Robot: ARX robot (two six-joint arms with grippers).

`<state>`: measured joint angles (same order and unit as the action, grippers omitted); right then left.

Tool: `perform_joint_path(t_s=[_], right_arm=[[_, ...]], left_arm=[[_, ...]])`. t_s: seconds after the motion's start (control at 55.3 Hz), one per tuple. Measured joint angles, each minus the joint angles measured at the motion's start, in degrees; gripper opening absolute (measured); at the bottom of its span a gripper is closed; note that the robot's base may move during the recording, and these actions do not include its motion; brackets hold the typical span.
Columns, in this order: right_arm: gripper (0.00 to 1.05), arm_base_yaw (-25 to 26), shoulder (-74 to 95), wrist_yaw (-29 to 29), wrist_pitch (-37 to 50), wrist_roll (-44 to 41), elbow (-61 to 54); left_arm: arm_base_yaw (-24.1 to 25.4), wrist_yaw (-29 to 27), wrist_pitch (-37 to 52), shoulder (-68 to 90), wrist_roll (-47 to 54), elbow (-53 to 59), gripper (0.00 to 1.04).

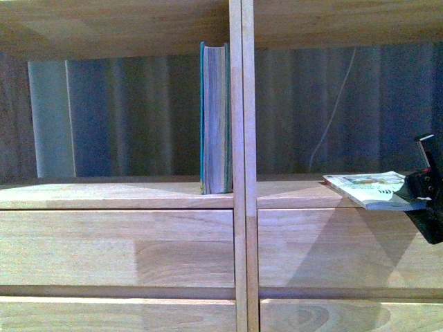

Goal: Organize books on shelf

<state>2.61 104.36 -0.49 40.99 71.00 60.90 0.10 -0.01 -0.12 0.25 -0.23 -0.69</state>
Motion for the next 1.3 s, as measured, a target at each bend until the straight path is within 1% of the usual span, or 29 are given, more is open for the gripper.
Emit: perform_joint_path(t_s=[0.054, 0.109, 0.398, 0.434, 0.452, 0.47, 0.488, 0.506, 0.524, 0.543, 0.561, 0.597, 0.633, 0.651, 0.669, 0.778, 0.85, 0.904, 0.959, 1.013, 1.212, 1.302], right_arm=[[0.11, -0.1, -0.2, 0.1, 0.6, 0.9, 0.0], [0.08, -0.2, -0.5, 0.1, 1.1, 1.4, -0.1], [0.08, 0.3, -4.2, -1.2, 3.2, 4.9, -4.0], [0.08, 0.5, -5.0, -1.7, 3.4, 5.2, -4.5], [0.08, 0.7, -5.6, -2.0, 3.5, 5.6, -4.7], [0.08, 0.8, -5.8, -2.1, 3.6, 5.6, -4.9], [0.08, 1.0, -6.3, -2.2, 3.6, 5.8, -5.1], [0.08, 1.0, -6.7, -2.4, 3.6, 5.8, -5.2], [0.08, 1.1, -7.2, -2.6, 3.7, 5.9, -5.4], [0.08, 1.2, -7.6, -2.7, 3.7, 6.0, -5.5], [0.08, 1.4, -8.2, -3.1, 3.7, 6.0, -5.7], [0.08, 1.7, -9.1, -3.7, 3.7, 6.1, -5.9], [0.08, 1.9, -10.2, -4.0, 3.8, 6.1, -6.2], [0.08, 2.0, -10.5, -4.1, 3.8, 6.1, -6.3], [0.08, 2.2, -11.3, -4.3, 3.8, 6.1, -6.5], [0.08, 2.6, -14.3, -5.6, 3.8, 6.1, -7.2], [0.08, 2.7, -16.0, -6.9, 3.9, 6.1, -7.7], [0.08, 2.7, -17.0, -7.6, 3.9, 6.1, -8.1], [0.07, 2.8, -18.0, -8.3, 4.0, 6.1, -8.3], [0.07, 2.8, -18.7, -8.7, 4.0, 6.1, -8.5], [0.07, 2.5, -20.7, -9.2, 4.1, 6.0, -8.5], [0.07, 1.7, -21.3, -9.2, 4.1, 5.9, -8.5]], left_arm=[[0.0, 0.0, 0.0, 0.0, 0.0, 0.0, 0.98], [0.0, 0.0, 0.0, 0.0, 0.0, 0.0, 0.98], [0.0, 0.3, 0.0, 0.0, 0.0, 0.0, 0.98], [1.2, 5.0, -1.1, 0.6, -0.3, -0.3, 0.98], [2.5, 8.7, -2.1, 1.2, -0.7, -0.7, 0.98], [3.1, 10.4, -2.3, 1.7, -0.7, -0.8, 0.98], [4.3, 14.3, -2.4, 2.6, -0.8, -1.1, 0.98], [4.9, 16.0, -2.4, 3.1, -0.9, -1.2, 0.98], [5.8, 18.9, -2.3, 4.0, -1.2, -1.5, 0.98], [6.2, 20.1, -2.3, 4.4, -1.4, -1.6, 0.98], [7.2, 22.7, -1.8, 5.2, -1.8, -2.0, 0.98], [8.4, 26.1, -0.8, 6.3, -2.3, -3.0, 0.98], [9.6, 29.1, 0.5, 7.8, -2.8, -4.2, 0.98], [10.1, 29.5, 1.1, 8.3, -3.0, -4.7, 0.98], [11.0, 31.5, 2.3, 9.5, -3.5, -5.7, 0.98], [14.3, 37.6, 8.0, 16.0, -5.2, -11.0, 0.98], [15.9, 41.7, 10.7, 21.5, -8.1, -15.2, 0.98], [16.6, 43.9, 12.7, 25.6, -10.3, -18.3, 0.98], [17.1, 46.2, 15.1, 30.7, -14.8, -22.4, 0.98], [17.2, 47.5, 16.5, 34.8, -18.0, -25.9, 0.98], [15.4, 47.7, 22.7, 50.9, -33.4, -40.1, 0.98], [13.0, 46.6, 24.4, 58.6, -41.4, -47.4, 0.98]])
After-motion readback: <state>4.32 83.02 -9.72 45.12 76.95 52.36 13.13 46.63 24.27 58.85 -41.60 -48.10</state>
